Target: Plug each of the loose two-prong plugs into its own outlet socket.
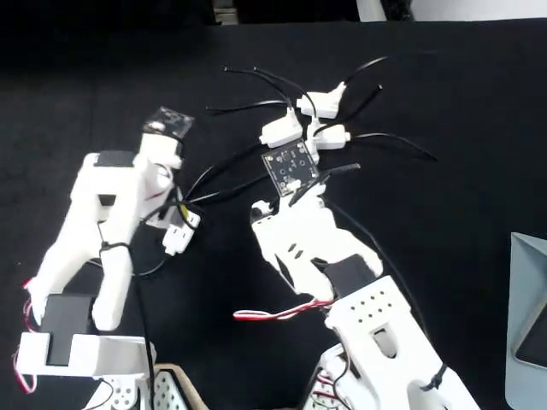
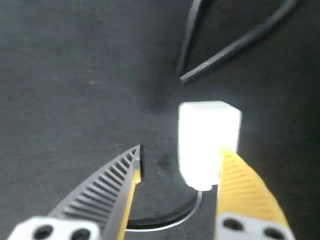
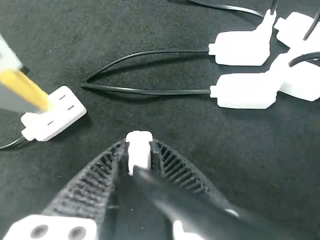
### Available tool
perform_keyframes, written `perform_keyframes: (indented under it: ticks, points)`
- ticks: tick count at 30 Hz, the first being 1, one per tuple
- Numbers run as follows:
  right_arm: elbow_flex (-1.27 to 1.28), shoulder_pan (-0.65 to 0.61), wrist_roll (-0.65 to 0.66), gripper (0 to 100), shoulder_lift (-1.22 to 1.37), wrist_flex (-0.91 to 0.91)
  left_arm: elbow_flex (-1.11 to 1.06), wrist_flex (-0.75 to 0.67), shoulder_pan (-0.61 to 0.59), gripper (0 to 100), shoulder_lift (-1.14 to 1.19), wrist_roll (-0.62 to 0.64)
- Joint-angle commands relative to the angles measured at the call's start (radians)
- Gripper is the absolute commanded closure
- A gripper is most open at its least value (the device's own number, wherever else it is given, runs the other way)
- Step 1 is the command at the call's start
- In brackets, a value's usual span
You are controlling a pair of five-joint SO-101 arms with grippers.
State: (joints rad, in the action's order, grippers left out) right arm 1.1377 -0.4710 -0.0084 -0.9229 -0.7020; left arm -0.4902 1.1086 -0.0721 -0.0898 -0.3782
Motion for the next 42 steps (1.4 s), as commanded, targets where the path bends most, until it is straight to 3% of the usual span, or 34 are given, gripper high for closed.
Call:
perform_keyframes:
  ticks: [1, 4, 9, 14, 18, 21, 27, 34, 37, 42]
  points:
    - [-0.038, 0.018, -0.006, 98.5, 0.005, 0.023, 0.067, 0.018, -0.036, 76, -0.041, -0.044]
    - [-0.036, -0.012, -0.006, 98.5, 0.005, 0.021, 0.107, 0.118, -0.03, 76, -0.071, -0.049]
    - [-0.036, -0.023, -0.008, 98.5, 0.005, 0.021, 0.084, 0.155, 0.03, 76, -0.143, -0.044]
    - [-0.035, -0.02, -0.008, 98.5, 0.005, 0.017, -0.088, -0.037, 0.102, 76, -0.153, -0.044]
    - [-0.021, -0.02, -0.003, 98.5, 0.005, 0.021, -0.248, -0.272, 0.093, 76, -0.12, -0.044]
    - [-0.021, -0.02, -0.003, 98.5, 0.005, 0.021, -0.303, -0.341, 0.088, 76, -0.081, -0.044]
    - [-0.021, -0.018, -0.002, 98.5, 0.004, 0.021, -0.323, -0.342, 0.13, 86, -0.086, -0.044]
    - [-0.021, -0.015, -0.002, 98.5, 0.004, 0.021, -0.461, -0.342, 0.286, 86, -0.226, -0.043]
    - [-0.022, 0.012, -0.002, 98.5, 0.002, 0.021, -0.519, -0.342, 0.298, 86, -0.328, 0.018]
    - [-0.024, 0.021, -0.002, 98.5, -0.002, 0.021, -0.539, -0.262, 0.231, 74, -0.486, 0.04]
